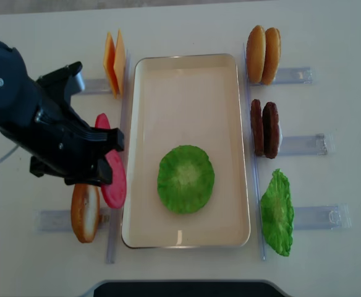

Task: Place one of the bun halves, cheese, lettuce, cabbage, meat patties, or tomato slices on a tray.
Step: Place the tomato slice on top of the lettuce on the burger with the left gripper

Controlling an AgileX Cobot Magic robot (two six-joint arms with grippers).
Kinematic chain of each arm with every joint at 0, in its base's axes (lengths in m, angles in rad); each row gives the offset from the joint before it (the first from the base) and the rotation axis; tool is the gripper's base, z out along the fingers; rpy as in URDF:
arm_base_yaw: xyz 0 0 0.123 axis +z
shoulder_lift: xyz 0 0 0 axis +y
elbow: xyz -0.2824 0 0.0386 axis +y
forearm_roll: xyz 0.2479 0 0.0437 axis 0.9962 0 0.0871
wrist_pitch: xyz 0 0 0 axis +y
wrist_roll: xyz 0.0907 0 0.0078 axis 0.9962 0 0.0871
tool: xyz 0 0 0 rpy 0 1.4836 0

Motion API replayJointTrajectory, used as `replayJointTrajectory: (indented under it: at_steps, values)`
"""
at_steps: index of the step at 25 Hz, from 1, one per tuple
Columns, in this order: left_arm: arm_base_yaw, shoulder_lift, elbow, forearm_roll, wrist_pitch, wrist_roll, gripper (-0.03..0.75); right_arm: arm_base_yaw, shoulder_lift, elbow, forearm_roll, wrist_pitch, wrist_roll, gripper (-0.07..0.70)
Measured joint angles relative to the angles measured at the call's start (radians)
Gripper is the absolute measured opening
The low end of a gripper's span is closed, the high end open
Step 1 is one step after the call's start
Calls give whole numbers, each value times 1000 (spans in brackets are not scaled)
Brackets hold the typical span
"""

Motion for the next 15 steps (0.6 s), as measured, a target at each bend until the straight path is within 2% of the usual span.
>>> replayJointTrajectory:
  at_steps: [3, 5, 12, 15]
  values:
    - [0, 0, 31, -99, -92, 75, 60, 0, 0, 0, 0, 0, 0, 534]
    - [0, 0, 45, -145, -125, 119, 60, 0, 0, 0, 0, 0, 0, 534]
    - [15, -1, 68, -358, -189, 318, 60, 0, 0, 0, 0, 0, 0, 534]
    - [72, -1, 115, -546, -194, 504, 60, 0, 0, 0, 0, 0, 0, 534]
